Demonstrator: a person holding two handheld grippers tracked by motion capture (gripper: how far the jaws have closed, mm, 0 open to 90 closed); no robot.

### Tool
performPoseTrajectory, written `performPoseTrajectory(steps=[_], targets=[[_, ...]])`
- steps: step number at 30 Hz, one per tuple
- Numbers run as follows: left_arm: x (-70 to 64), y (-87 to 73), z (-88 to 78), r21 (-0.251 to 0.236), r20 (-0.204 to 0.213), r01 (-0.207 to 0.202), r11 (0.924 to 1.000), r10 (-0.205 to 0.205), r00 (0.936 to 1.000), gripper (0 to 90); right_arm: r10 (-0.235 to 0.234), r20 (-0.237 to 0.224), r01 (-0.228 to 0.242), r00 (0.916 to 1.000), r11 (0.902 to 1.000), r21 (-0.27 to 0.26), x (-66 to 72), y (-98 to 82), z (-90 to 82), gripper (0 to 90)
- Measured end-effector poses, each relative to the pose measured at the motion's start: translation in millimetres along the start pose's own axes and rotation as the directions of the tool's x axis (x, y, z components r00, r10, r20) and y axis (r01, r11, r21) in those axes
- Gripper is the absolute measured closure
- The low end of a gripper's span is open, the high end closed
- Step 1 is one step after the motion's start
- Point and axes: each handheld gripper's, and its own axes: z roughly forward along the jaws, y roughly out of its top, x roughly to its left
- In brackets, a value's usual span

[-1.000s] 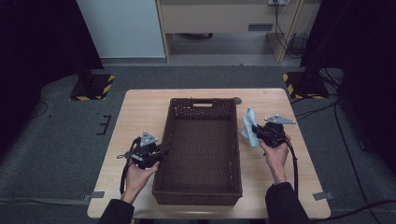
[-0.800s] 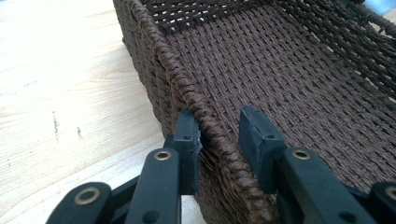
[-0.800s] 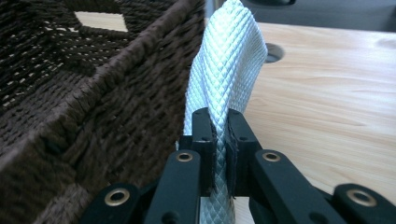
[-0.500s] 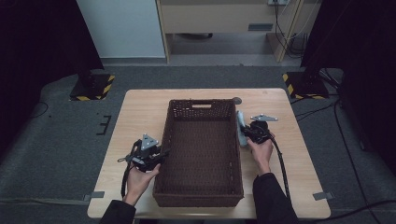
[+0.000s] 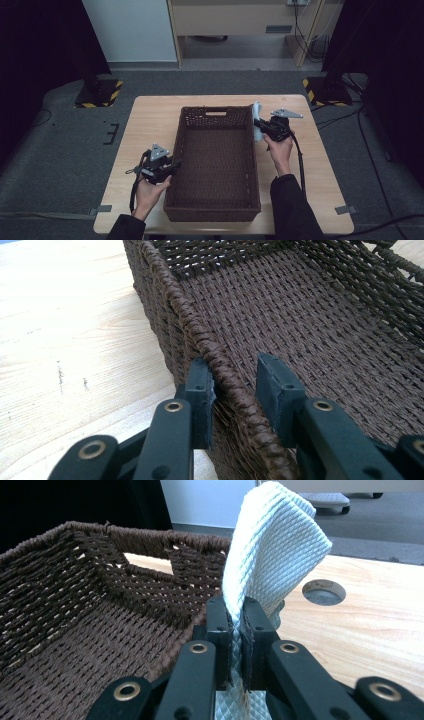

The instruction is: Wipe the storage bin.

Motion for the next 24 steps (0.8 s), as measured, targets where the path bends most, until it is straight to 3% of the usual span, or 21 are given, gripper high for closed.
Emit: performPoseTrajectory(steps=[3, 7, 9, 13, 15, 19, 22, 24], targets=[[0.2, -0.2, 0.1, -0.002, 0.0, 0.005, 1.0, -0.005, 1.0, 67.9, -0.02, 0.018, 0.019, 0.9996, 0.998, 0.06, -1.8, -3.5, 4.7, 85.2], [-0.3, 0.1, 0.4, -0.004, -0.005, 0.01, 0.9999, -0.01, 0.9999, 68.5, -0.023, 0.026, 0.018, 0.9994, 0.984, 0.177, -6.1, -25.6, 15.0, 85.3], [0.0, 0.2, 0.6, -0.004, -0.005, 0.013, 0.9999, -0.013, 0.9999, 68.8, -0.002, 0.029, -0.005, 0.9996, 0.9746, 0.224, -9.1, -37.9, 19.5, 85.2], [0.2, 0.2, 1.2, -0.009, -0.005, 0.022, 0.9997, -0.022, 0.9997, 69.0, 0.011, 0.025, -0.017, 0.9996, 0.9624, 0.271, -12.5, -49.2, 23.5, 85.2], [0.4, 0.4, 1.5, -0.009, -0.005, 0.027, 0.9996, -0.027, 0.9996, 69.2, -0.005, 0.012, 0.001, 0.9999, 0.9667, 0.256, -11.4, -44.7, 20.7, 85.1], [1.1, 0.8, 2.1, -0.011, -0.003, 0.03, 0.9995, -0.03, 0.9995, 69.3, 0.001, -0.014, 0.0, 0.9999, 0.995, 0.1, -10.1, -23.0, 3.6, 85.2], [1.6, 1.5, 3.5, -0.015, -0.002, 0.041, 0.9991, -0.041, 0.9992, 69.5, -0.016, -0.034, 0.017, 0.9993, 0.9995, 0.025, -6.4, -7.7, -5.8, 85.1], [2.0, 2.1, 4.2, -0.015, 0.0, 0.041, 0.9991, -0.041, 0.9992, 69.5, -0.035, -0.029, 0.037, 0.999, 0.9985, 0.04, -3.9, -2.7, -6.3, 85.2]])
